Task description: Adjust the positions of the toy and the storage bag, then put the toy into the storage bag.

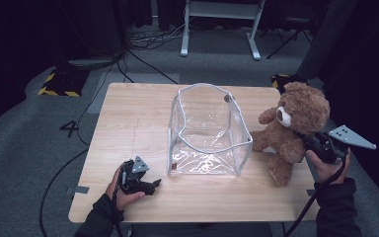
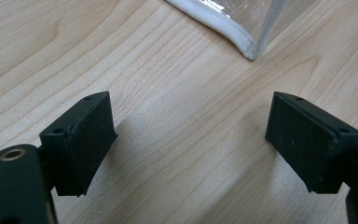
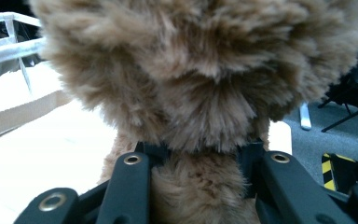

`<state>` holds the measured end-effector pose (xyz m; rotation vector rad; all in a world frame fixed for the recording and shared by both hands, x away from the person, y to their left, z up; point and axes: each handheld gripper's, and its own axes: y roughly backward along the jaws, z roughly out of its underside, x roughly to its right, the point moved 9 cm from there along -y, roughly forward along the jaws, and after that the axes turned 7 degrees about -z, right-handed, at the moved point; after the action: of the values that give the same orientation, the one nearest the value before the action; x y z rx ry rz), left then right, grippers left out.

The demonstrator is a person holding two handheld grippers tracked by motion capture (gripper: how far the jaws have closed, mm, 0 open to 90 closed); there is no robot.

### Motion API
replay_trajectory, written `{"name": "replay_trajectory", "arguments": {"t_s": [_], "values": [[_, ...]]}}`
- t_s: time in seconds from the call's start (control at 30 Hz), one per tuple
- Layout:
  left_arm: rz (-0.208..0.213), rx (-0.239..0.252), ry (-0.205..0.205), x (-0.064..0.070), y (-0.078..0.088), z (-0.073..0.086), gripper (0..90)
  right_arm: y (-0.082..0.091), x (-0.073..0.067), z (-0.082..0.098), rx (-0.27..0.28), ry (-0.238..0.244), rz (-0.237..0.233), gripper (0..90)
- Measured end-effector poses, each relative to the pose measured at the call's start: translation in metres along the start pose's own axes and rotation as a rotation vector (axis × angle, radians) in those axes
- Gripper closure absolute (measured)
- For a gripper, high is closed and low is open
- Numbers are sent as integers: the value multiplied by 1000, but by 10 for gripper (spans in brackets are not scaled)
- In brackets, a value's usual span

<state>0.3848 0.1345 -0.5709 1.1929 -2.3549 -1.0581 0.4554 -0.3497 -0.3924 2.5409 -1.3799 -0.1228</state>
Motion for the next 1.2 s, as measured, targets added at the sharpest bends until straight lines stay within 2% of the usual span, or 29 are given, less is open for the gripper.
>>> {"name": "replay_trajectory", "arguments": {"t_s": [0.37, 0.5, 0.8, 1.2], "values": [[6, 3, -5, -1, -2, -2, 154, -3, -3, -22, 25, 28, -1, 667], [3, 4, -7, -1, -2, -2, 155, -1, -2, -34, 51, 33, 5, 668], [1, 3, -10, -1, -2, -2, 157, -2, -2, -49, 62, 46, 15, 668], [0, 2, -10, -1, -2, -2, 157, 3, -3, -83, 106, 74, 20, 668]]}}
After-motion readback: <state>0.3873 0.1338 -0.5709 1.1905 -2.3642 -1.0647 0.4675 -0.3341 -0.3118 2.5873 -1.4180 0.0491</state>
